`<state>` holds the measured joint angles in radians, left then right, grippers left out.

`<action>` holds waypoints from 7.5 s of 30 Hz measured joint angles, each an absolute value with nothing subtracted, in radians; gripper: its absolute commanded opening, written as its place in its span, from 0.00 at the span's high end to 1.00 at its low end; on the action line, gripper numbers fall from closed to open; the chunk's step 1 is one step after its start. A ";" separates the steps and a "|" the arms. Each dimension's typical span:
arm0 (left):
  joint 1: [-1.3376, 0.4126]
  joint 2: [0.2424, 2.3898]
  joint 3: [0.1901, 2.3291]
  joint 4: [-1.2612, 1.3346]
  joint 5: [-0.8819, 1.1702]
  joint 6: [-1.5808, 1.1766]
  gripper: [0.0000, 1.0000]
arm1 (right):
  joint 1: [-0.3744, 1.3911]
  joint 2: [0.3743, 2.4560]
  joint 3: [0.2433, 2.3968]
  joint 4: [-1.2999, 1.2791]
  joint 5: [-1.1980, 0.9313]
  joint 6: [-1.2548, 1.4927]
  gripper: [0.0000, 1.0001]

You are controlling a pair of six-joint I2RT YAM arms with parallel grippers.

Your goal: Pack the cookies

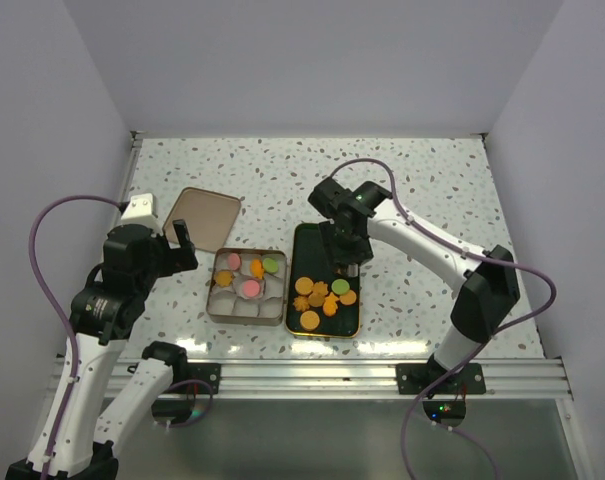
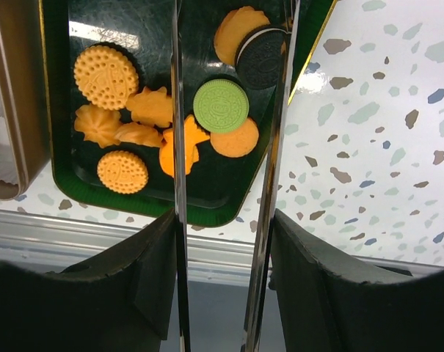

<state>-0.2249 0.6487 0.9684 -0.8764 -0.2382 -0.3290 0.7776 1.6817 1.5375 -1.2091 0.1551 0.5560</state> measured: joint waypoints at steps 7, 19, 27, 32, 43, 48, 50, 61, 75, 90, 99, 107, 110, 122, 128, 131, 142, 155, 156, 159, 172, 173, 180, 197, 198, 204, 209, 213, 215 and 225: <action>-0.225 0.651 0.968 -0.876 -0.238 -0.329 0.00 | 0.778 1.717 1.547 -1.213 0.150 0.544 0.59; -0.225 0.654 0.968 -0.876 -0.238 -0.329 0.00 | 0.778 1.801 1.738 -1.252 0.138 0.530 0.67; -0.225 0.654 0.968 -0.876 -0.238 -0.329 0.00 | 0.783 1.779 1.856 -1.198 0.010 0.537 0.67; -0.225 0.655 0.968 -0.876 -0.238 -0.329 0.00 | 0.862 1.748 1.840 -1.156 -0.051 0.554 0.68; -0.225 0.655 0.968 -0.876 -0.238 -0.329 0.00 | 1.015 1.713 1.703 -1.124 -0.097 0.603 0.68; -0.225 0.655 0.968 -0.876 -0.238 -0.329 0.00 | 1.011 1.692 1.665 -1.135 -0.091 0.610 0.68; -0.225 0.655 0.968 -0.876 -0.238 -0.329 0.00 | 1.012 1.679 1.646 -1.139 -0.089 0.610 0.68; -0.225 0.655 0.968 -0.876 -0.238 -0.329 0.00 | 1.016 1.646 1.592 -1.134 -0.091 0.620 0.58; -0.225 0.655 0.968 -0.876 -0.238 -0.329 0.00 | 1.016 1.626 1.579 -1.141 -0.072 0.629 0.51; -0.225 0.655 0.968 -0.876 -0.238 -0.329 0.00 | 1.016 1.614 1.600 -1.187 -0.038 0.629 0.51; -0.225 0.649 0.968 -0.876 -0.238 -0.329 0.00 | 0.987 1.614 1.749 -1.238 0.020 0.620 0.53; -0.225 0.647 0.968 -0.876 -0.238 -0.329 0.00 | 0.871 1.588 1.710 -1.282 0.070 0.612 0.53; -0.225 0.647 0.968 -0.876 -0.238 -0.329 0.00 | 0.826 1.549 1.652 -1.303 0.097 0.610 0.53; -0.232 0.648 0.968 -0.876 -0.236 -0.329 0.00 | 0.804 1.502 1.495 -1.324 0.115 0.611 0.52; -0.232 0.648 0.968 -0.876 -0.235 -0.329 0.00 | 0.802 1.503 1.466 -1.323 0.126 0.610 0.51; -0.232 0.648 0.968 -0.876 -0.235 -0.329 0.00 | 0.802 1.504 1.452 -1.324 0.140 0.611 0.50; -0.233 0.648 0.968 -0.876 -0.235 -0.329 0.00 | 0.797 1.521 1.401 -1.299 0.139 0.609 0.51; -0.233 0.648 0.968 -0.876 -0.235 -0.329 0.00 | 0.795 1.571 1.386 -1.269 0.127 0.598 0.53; -0.233 0.648 0.968 -0.876 -0.235 -0.329 0.00 | 0.795 1.571 1.383 -1.267 0.117 0.599 0.54; -0.233 0.648 0.968 -0.876 -0.235 -0.329 0.00 | 0.795 1.570 1.359 -1.261 0.097 0.600 0.56; -0.233 0.648 0.968 -0.876 -0.235 -0.329 0.00 | 0.793 1.502 1.317 -1.262 0.030 0.623 0.49; -0.233 0.648 0.968 -0.876 -0.235 -0.329 0.00 | 0.793 1.492 1.316 -1.264 0.030 0.625 0.49; -0.233 0.648 0.968 -0.876 -0.235 -0.329 0.00 | 0.793 1.466 1.280 -1.267 0.025 0.630 0.50; -0.233 0.648 0.968 -0.876 -0.235 -0.329 0.00 | 0.793 1.455 1.256 -1.264 0.005 0.646 0.63; -0.233 0.648 0.968 -0.876 -0.235 -0.329 0.00 | 0.793 1.459 1.269 -1.270 0.006 0.647 0.64; -0.233 0.648 0.968 -0.876 -0.235 -0.329 0.00 | 0.800 1.508 1.464 -1.317 0.030 0.648 0.65; -0.233 0.648 0.968 -0.876 -0.235 -0.329 0.00 | 0.876 1.578 1.723 -1.337 0.052 0.665 0.66; -0.233 0.648 0.968 -0.876 -0.235 -0.329 0.00 | 0.995 1.646 1.883 -1.325 0.020 0.683 0.65; -0.233 0.648 0.968 -0.876 -0.235 -0.329 0.00 | 1.067 1.678 1.917 -1.306 -0.014 0.697 0.65; -0.233 0.648 0.968 -0.876 -0.235 -0.329 0.00 | 1.225 1.877 1.963 -1.240 -0.101 0.727 0.66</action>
<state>-0.2325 0.6476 0.9684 -0.8764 -0.2352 -0.3290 1.2251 1.8774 1.9629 -1.2400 -0.1005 0.7269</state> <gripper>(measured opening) 0.997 0.396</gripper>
